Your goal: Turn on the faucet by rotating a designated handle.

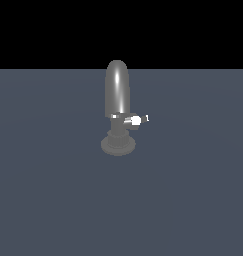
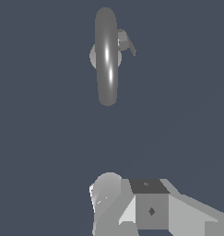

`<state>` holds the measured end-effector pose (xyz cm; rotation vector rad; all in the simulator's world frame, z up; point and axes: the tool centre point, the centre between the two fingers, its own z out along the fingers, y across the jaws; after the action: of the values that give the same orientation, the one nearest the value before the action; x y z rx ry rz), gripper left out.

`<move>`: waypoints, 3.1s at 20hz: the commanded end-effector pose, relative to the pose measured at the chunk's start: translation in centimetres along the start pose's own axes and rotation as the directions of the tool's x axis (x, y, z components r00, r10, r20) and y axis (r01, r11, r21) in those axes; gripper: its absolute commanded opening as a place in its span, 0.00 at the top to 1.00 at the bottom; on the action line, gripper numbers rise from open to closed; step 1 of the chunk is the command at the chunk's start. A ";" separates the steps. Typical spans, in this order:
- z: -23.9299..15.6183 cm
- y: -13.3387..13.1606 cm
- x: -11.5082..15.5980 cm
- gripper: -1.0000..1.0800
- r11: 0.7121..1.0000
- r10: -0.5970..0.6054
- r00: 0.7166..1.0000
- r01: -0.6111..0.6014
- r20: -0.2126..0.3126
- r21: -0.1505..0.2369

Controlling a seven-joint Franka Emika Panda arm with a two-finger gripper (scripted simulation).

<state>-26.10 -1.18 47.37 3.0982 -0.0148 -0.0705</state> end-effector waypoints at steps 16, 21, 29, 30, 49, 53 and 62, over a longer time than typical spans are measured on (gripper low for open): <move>-0.1 -0.8 2.6 1.00 0.997 0.072 0.993 -0.075 0.091 0.034; 0.0 -1.3 4.7 1.00 0.989 0.126 0.978 -0.137 0.165 0.056; 0.5 -1.9 8.6 1.00 0.963 0.219 0.927 -0.256 0.304 0.084; 0.6 -2.0 9.1 1.00 0.959 0.230 0.918 -0.271 0.322 0.087; 4.3 -1.6 18.7 1.00 0.826 0.389 0.657 -0.559 0.647 0.071; 5.6 -1.2 20.6 1.00 0.786 0.406 0.578 -0.616 0.708 0.051; 9.3 0.0 24.6 1.00 0.680 0.418 0.368 -0.733 0.831 -0.018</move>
<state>-2.55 -1.56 37.66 2.8327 -1.2636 -1.5035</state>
